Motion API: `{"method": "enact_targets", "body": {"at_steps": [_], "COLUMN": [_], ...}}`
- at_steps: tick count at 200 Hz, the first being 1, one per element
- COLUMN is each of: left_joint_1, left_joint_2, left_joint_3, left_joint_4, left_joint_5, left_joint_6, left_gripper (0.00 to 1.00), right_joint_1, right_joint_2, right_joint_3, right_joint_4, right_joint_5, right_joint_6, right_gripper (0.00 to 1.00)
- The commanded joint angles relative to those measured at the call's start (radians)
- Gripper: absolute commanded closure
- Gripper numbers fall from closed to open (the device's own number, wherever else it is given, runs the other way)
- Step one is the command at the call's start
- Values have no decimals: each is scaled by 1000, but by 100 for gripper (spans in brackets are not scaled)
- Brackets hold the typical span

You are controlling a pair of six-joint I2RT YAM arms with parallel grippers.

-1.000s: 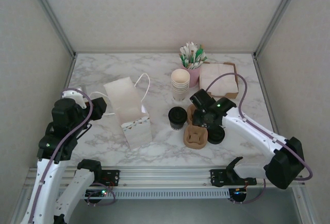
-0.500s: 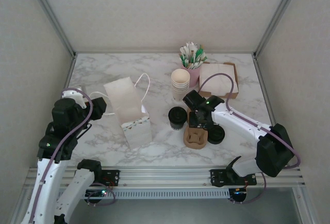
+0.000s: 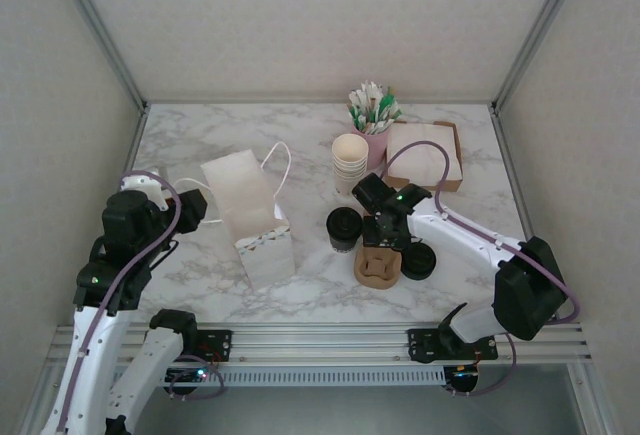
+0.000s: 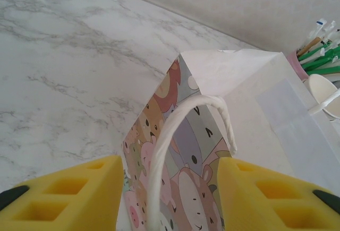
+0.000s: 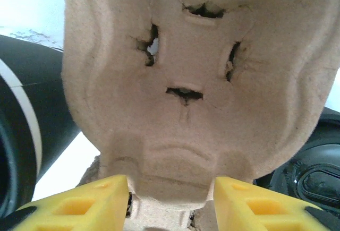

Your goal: Pack the takeout coffee

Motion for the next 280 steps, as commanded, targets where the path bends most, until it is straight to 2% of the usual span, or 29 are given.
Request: {"method": "enact_targets", "body": {"at_steps": [1,29,124,177,227,280], "left_joint_1": [15,16,18,20,22,24], "left_joint_2": [1,1,1,2,6,6], "left_joint_3": [-5,-5,-6,-7,-7,-7], "left_joint_4": [17,18,18,19,22,22], "left_joint_5": [11,12,16,15,20,23], "left_joint_6": [-13,-13,-13,-12,-13,-13], "left_gripper": [50,50,50,50,50,50], "right_joint_1": [8,8,44,44,44,44], "right_joint_2": [8,16,83,44,25,51], "right_joint_3": [38,52,42,54,50,38], "right_joint_4": [-11,-38,-58,-93,-67,-54], "right_joint_5": [6,50,79,126,100,103], "right_joint_6": [24,43,83,107,139,151], "right_gripper": [53,52,53,53,50,52]}}
